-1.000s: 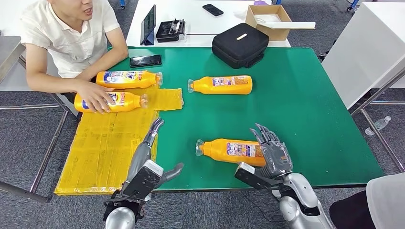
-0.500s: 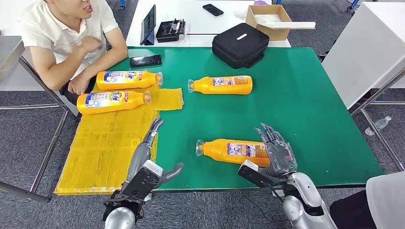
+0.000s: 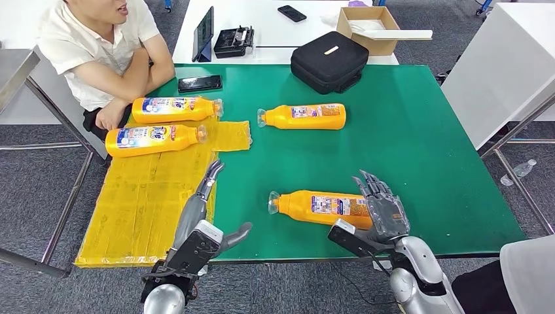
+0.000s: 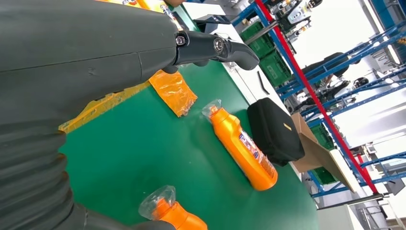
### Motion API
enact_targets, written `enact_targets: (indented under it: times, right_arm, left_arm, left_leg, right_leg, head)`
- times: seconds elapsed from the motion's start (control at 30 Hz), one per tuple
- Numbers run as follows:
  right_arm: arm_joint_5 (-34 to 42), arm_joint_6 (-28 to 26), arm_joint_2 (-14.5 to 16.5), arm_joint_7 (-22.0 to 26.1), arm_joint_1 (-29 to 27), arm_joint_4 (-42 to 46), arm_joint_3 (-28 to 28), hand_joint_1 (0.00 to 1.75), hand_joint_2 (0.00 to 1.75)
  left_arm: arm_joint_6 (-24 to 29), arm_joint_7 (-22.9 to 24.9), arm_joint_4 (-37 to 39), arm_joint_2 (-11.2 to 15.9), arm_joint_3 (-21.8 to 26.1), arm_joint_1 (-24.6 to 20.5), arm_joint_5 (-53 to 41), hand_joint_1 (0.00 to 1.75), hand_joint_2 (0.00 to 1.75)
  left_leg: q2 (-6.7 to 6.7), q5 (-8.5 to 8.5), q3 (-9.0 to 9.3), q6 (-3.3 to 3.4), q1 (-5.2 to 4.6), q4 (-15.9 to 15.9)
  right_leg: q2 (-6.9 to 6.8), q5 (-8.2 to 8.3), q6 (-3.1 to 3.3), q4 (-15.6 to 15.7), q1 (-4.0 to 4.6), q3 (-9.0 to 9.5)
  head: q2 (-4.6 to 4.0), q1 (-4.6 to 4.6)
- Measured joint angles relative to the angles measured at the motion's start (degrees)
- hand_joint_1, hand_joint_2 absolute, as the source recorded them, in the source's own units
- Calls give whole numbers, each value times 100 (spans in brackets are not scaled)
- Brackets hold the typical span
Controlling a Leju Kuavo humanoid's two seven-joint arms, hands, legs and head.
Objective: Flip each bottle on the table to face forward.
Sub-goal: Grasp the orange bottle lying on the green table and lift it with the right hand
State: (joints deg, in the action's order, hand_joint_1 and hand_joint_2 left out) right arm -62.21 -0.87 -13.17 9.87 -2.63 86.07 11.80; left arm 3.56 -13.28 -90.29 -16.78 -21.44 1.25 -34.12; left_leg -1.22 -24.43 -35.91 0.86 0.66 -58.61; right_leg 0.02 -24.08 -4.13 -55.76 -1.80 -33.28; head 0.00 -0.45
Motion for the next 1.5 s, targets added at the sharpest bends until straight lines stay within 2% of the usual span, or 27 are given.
enact_targets:
  times: [0.9, 1.5]
  right_arm:
    - [85, 229, -34, -108, 220, -972, 24, 0, 175]
    - [120, 351, 36, -217, 831, -1698, 118, 0, 175]
  left_arm:
    - [0, -31, 1, 22, -104, -26, 21, 0, 175]
    - [-77, -9, 43, 28, -153, -52, 70, 0, 175]
  left_leg:
    - [0, 0, 0, 0, 0, 0]
    - [3, 0, 6, 0, 0, 0]
  right_leg:
    - [0, 0, 0, 0, 0, 1]
    - [2, 1, 0, 0, 0, 5]
  head:
    - [0, -1]
    - [0, -1]
